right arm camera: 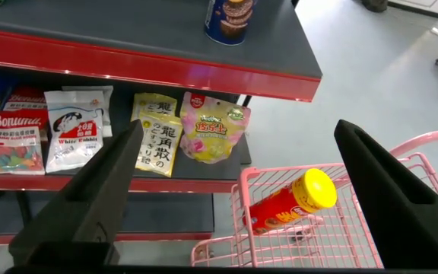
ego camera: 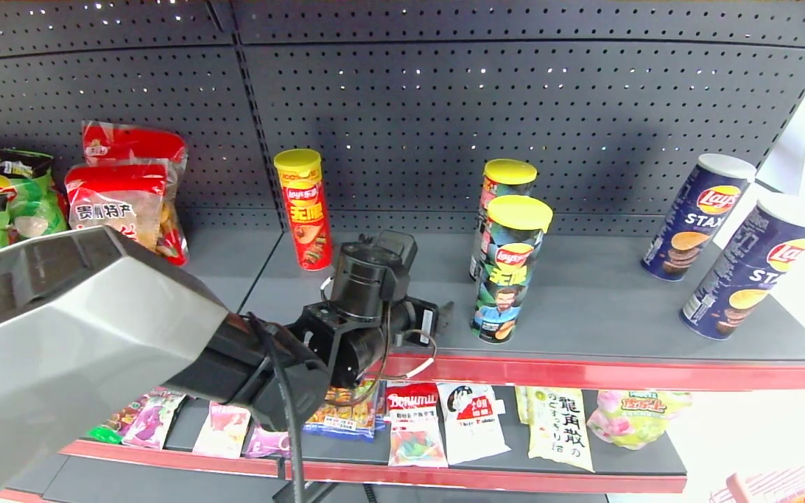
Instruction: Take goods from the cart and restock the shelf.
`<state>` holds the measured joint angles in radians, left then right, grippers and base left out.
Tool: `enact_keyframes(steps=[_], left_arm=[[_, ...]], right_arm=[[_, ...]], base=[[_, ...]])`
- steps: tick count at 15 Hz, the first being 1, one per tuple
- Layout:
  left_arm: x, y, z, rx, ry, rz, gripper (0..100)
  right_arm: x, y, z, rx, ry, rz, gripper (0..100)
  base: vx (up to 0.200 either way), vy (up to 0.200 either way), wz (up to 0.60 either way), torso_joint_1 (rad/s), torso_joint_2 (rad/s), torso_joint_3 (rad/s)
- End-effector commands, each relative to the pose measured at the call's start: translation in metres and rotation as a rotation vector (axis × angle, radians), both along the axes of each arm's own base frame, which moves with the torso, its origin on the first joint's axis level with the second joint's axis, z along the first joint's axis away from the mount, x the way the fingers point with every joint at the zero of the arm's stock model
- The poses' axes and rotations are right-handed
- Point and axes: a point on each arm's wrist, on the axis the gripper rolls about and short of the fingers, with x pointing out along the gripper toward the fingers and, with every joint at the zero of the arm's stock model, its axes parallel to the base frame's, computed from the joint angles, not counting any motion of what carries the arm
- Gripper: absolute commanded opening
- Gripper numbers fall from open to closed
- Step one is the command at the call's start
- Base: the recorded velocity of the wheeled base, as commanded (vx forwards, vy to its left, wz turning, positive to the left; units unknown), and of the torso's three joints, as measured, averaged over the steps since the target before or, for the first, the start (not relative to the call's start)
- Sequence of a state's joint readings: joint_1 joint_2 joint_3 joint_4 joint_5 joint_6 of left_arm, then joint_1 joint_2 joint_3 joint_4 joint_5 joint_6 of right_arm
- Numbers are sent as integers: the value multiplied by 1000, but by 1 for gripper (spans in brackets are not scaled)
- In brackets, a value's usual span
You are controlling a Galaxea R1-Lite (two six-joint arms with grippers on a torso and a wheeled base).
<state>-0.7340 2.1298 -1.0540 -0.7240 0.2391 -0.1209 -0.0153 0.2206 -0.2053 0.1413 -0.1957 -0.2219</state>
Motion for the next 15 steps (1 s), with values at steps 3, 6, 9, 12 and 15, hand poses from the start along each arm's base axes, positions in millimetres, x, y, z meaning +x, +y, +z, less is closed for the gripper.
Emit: enact_keyframes(steps=[3,6,9,12,15], left_arm=[[10,-14,-10,0,-2,-7,100],[11,-15,-12,1,-1,-7,100],[13,-17,-13,0,-2,-7,100],[17,-22,-12,-11,-15,-10,100],[20,-26,-12,-19,-23,-12,100]], right_arm=[[0,0,1,-1,0,-1,100],[0,0,0,-1,2,-1,100],[0,0,0,-1,5,-1,100],[0,0,0,-1,5,-1,100],[0,0,0,-1,3,-1,100]], base=[[0,0,0,0,0,0],[0,0,0,0,0,0],[0,0,0,0,0,0],[0,0,0,0,0,0],[0,0,0,0,0,0]])
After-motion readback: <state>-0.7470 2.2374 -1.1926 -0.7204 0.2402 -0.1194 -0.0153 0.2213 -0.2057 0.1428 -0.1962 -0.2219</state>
